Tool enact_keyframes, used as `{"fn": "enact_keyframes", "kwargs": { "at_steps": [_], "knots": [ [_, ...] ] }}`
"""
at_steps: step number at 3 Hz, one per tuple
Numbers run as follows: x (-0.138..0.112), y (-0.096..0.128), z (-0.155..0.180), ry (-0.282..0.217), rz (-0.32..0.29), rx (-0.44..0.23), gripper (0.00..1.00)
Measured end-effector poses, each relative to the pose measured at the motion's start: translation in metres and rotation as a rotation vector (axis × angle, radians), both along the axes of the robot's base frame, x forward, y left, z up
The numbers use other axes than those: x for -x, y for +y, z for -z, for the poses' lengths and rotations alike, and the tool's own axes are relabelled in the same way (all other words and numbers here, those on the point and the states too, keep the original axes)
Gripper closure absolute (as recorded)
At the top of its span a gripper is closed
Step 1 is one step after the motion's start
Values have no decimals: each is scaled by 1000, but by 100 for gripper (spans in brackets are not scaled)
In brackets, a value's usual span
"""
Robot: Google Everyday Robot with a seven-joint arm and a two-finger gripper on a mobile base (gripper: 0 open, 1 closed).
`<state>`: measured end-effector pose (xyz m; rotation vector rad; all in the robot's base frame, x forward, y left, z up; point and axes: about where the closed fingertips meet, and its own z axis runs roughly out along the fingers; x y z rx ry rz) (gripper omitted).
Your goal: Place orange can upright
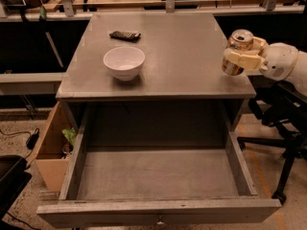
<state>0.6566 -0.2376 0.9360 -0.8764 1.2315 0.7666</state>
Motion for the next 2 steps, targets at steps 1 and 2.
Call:
{"fn": "enact_keyframes", "kwargs": {
  "at_steps": [1, 2],
  "knots": [
    [-4, 11, 16, 31, -29, 35, 100],
    [-6, 20, 35, 84, -63, 86, 100]
  ]
}}
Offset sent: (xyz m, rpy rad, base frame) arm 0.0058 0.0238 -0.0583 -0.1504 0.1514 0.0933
